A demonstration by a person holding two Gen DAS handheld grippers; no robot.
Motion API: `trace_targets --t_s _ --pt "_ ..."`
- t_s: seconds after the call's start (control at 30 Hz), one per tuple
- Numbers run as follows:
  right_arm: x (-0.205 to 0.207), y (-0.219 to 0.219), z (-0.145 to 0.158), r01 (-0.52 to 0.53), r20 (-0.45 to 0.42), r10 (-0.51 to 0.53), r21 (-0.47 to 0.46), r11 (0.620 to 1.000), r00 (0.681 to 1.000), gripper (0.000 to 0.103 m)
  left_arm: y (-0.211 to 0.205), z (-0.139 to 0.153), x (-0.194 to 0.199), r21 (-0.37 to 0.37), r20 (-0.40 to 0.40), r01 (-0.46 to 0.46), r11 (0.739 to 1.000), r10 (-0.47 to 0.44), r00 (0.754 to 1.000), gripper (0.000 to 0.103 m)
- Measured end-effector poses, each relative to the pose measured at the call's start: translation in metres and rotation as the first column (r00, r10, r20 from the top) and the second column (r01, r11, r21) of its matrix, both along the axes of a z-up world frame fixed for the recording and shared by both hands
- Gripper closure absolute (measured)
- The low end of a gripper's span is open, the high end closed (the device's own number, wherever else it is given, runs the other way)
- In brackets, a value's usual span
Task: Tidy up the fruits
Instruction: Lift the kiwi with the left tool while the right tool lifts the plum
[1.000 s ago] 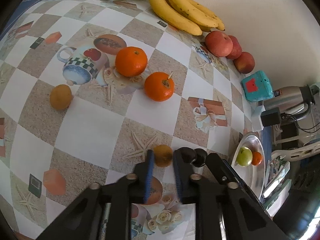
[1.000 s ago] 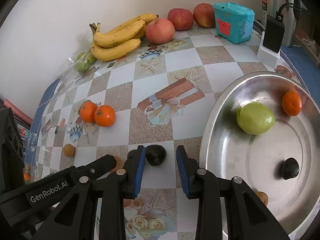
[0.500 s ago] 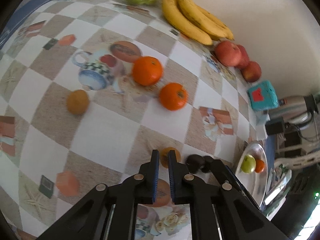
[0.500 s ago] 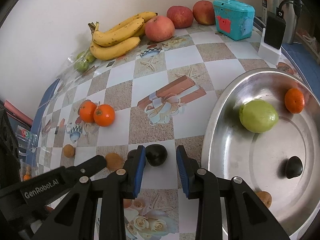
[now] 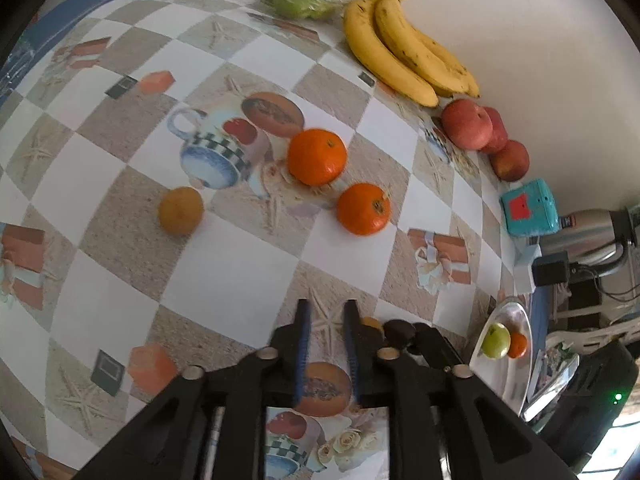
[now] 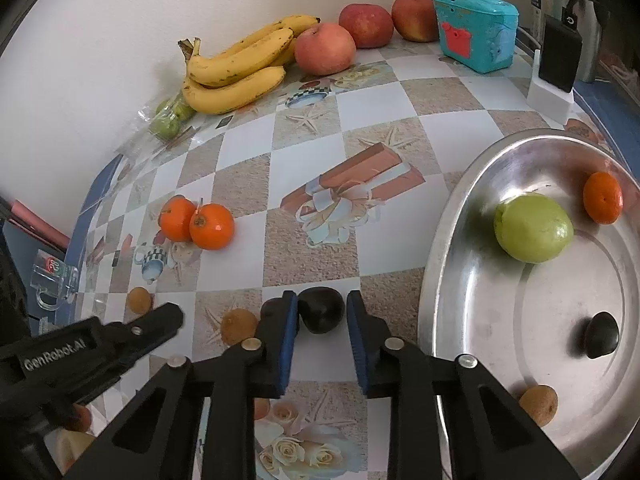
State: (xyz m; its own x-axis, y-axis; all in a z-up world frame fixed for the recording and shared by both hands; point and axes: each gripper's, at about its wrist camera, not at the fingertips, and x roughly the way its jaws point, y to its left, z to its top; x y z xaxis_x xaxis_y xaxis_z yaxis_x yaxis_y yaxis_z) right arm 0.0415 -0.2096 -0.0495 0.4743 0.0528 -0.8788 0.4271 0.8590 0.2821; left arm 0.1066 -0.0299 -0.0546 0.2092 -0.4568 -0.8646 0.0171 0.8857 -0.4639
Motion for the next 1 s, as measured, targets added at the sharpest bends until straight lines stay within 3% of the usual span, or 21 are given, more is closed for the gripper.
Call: trace_targets --t_s 0.1,0.3,0.87,0.93,1.0 --pt "0.000 0.000 0.000 0.001 0.001 -0.001 0.008 1.000 1.000 0.080 -0.004 -0.002 -0.001 -0.014 -0.012 0.015 1.000 -0.015 1.000 0.065" --pt "-0.002 -0.003 0.003 0.013 0.007 -0.013 0.026 1.000 1.000 0.081 -0.011 -0.004 -0.003 -0.010 -0.017 0.041 0.999 -0.041 0.999 0.062" --pt "-0.011 -0.013 0.021 0.051 0.047 -0.052 0.034 0.998 0.998 0.081 -0.028 -0.012 -0.008 0.000 -0.008 0.098 0.995 -0.098 0.995 0.065" --pt "-0.011 -0.013 0.021 0.052 0.047 -0.054 0.033 0.998 0.997 0.081 -0.030 -0.013 -0.009 -0.001 -0.012 0.110 0.994 -0.110 0.994 0.074" --pt "-0.011 -0.013 0.021 0.052 0.047 -0.054 0.034 0.998 0.997 0.081 -0.031 -0.015 -0.010 -0.009 -0.019 0.112 0.994 -0.112 0.993 0.075"
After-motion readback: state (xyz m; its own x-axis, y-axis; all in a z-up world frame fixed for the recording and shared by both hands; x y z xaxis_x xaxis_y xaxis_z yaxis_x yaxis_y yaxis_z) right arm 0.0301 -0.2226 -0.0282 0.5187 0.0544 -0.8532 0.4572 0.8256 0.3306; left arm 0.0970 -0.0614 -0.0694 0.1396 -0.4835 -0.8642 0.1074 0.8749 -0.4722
